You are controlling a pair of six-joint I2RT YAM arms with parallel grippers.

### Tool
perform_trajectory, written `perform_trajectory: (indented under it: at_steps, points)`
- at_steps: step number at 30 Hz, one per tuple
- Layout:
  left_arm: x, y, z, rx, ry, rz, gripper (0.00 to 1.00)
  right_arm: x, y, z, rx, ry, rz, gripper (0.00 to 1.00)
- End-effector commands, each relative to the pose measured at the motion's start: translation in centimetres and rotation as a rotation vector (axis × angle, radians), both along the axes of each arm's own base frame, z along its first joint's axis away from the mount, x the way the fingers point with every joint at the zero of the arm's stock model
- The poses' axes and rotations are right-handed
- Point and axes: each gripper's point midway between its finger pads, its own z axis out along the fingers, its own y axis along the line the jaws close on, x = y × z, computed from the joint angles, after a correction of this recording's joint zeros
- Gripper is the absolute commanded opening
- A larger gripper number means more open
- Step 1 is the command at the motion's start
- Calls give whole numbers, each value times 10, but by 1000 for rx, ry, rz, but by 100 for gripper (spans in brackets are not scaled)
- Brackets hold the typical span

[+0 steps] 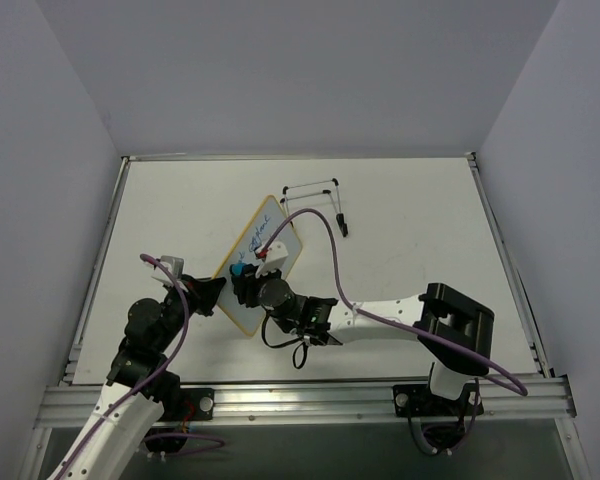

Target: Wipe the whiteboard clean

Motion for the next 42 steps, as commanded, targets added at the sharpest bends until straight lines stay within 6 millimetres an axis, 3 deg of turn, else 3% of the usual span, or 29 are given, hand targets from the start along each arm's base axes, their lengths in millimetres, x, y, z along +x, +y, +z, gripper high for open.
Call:
perform_trajectory:
  at_steps: [1,6,12,20,21,27,31,33,38,42]
  points:
    - [-5,-9,8,-18,-5,-49,2,-4,14,21,106,-48,43,10]
    - [-5,-9,0,-32,61,-38,2,13,6,32,139,-108,0,10]
    - [-5,-10,-1,-36,68,-38,2,28,4,29,204,-114,-50,10]
    - [-4,-14,-3,-28,82,-61,2,44,-14,-10,207,-50,-124,8]
    - [-4,-14,-3,-26,82,-61,2,54,-22,-13,211,-45,-144,8]
    - [-3,-15,-4,-23,86,-61,2,76,-21,-40,155,20,-58,7]
    - [-3,-16,-5,-21,88,-68,2,78,-10,-30,158,16,-22,6]
    - [-3,-16,-5,-20,87,-68,2,70,-3,-22,173,13,5,6]
    - [-4,-18,-5,-20,89,-81,2,45,18,11,212,-16,83,6]
    - [-6,-21,-5,-22,96,-92,2,38,23,34,250,-31,120,6]
